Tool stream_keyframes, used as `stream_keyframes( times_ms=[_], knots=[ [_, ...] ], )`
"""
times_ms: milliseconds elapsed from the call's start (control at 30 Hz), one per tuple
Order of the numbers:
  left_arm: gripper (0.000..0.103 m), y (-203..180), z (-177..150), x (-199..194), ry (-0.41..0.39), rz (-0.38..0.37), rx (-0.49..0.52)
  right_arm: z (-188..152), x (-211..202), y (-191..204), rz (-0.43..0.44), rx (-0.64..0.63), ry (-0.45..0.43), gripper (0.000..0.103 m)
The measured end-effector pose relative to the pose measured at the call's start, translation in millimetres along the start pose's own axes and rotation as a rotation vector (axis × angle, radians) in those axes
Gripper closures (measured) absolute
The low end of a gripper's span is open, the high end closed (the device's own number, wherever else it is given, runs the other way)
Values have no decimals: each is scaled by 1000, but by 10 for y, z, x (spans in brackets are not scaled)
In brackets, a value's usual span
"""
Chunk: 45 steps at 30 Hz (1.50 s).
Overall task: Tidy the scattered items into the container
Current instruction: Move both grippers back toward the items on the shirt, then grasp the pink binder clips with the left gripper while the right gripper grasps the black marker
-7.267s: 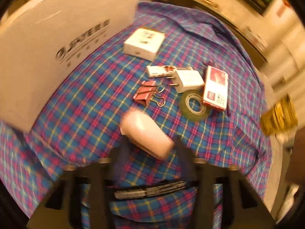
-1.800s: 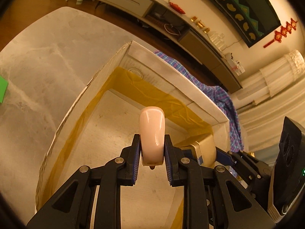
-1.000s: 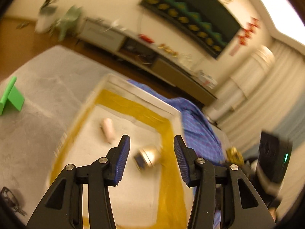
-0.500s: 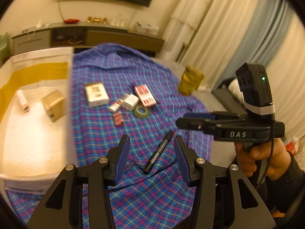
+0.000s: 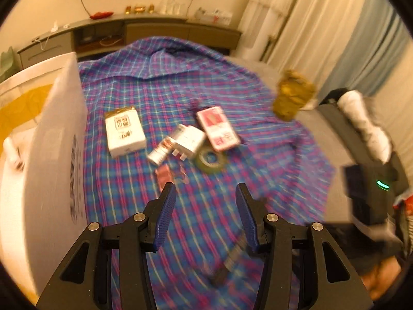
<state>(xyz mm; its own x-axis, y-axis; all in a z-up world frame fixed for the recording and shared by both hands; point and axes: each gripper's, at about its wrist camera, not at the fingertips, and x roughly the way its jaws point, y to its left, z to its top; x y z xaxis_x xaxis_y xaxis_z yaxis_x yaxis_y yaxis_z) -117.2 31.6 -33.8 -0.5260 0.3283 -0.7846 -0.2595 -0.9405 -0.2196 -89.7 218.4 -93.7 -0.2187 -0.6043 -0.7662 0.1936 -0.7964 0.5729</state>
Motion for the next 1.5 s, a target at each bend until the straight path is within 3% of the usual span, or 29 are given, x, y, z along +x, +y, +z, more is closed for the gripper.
stream_keyframes(
  times_ms=[200,267,300,333,367,400,433,567,667,1033,1200,1500],
  knots=[
    [52,95,140,633,79,114,20,123,112,217,-82,-102,-44,43],
    [56,157,93,726,84,133,6,137,150,250,-129,-138,-69,61],
    [73,197,64,747,82,138,-13,139,162,244,-132,-147,-76,71],
    [80,237,34,740,61,135,-28,139,157,227,-120,-144,-83,72],
    [81,264,13,719,48,133,-35,140,138,217,-112,-141,-92,74],
    [81,296,-8,698,42,123,-48,146,116,229,-103,-151,-104,84],
    [82,343,-29,676,37,107,-69,155,107,253,-96,-162,-108,88],
    [82,388,-61,626,27,98,-100,200,196,314,-92,-180,-72,85],
    [82,404,-83,555,12,83,-126,254,275,332,-85,-176,-57,75],
    [83,293,-125,-173,-125,23,-183,379,493,582,-271,-324,-90,78],
    [83,323,-186,-561,-191,-22,-210,452,543,569,-221,-306,-73,84],
    [83,516,-389,-968,-242,-64,-249,381,284,973,-205,-351,-168,88]
  ],
)
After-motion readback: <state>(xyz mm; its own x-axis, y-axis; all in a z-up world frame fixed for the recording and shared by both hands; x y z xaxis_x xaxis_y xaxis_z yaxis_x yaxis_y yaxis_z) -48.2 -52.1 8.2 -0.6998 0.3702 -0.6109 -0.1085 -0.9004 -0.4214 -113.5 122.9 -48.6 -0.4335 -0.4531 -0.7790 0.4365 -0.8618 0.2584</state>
